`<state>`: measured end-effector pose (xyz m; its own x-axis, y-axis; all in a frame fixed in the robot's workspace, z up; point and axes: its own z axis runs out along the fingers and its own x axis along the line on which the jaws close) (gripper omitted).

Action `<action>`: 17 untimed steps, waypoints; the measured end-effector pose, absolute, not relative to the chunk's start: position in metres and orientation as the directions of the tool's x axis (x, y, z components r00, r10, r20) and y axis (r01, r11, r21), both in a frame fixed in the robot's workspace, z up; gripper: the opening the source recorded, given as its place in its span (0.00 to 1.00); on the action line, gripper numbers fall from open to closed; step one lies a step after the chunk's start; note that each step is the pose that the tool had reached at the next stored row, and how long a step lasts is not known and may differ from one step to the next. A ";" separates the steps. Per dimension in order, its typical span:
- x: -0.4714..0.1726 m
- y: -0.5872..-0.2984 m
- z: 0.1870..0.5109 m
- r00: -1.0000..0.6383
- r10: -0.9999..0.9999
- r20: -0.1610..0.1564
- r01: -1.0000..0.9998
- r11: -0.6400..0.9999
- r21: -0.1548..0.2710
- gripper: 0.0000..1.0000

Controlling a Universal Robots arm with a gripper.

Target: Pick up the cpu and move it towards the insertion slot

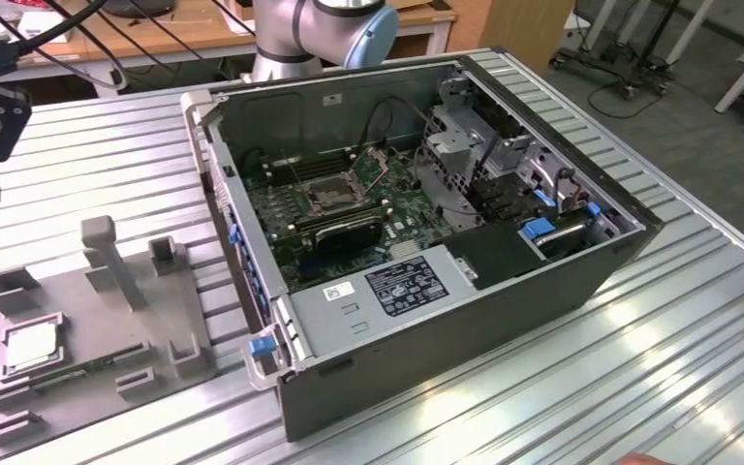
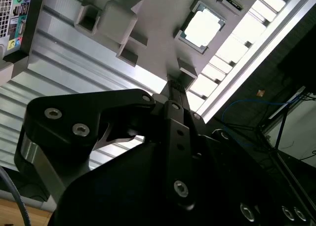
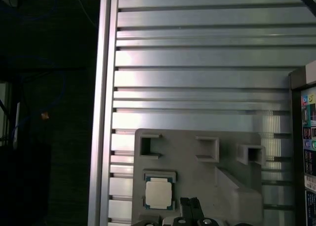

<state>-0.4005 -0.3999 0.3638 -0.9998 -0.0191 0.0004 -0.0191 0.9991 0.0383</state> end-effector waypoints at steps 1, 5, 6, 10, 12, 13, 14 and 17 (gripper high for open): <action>-0.401 -0.400 0.364 -1.000 -0.019 0.000 -0.019 0.999 0.038 0.11; -0.402 -0.400 0.363 -1.000 -0.019 0.000 -0.019 0.999 0.038 0.11; -0.402 -0.400 0.363 -1.000 -0.019 0.000 -0.019 0.999 0.038 0.11; -0.403 -0.400 0.363 -1.000 -0.019 0.001 -0.019 0.999 0.038 0.11; -0.405 -0.400 0.362 -1.000 -0.019 0.000 -0.019 0.999 0.038 0.11; -0.405 -0.400 0.362 -1.000 -0.019 0.000 -0.019 0.999 0.038 0.11; -0.406 -0.400 0.362 -1.000 -0.019 0.001 -0.019 0.999 0.038 0.11; -0.408 -0.401 0.362 -1.000 -0.019 0.001 -0.019 0.999 0.038 0.11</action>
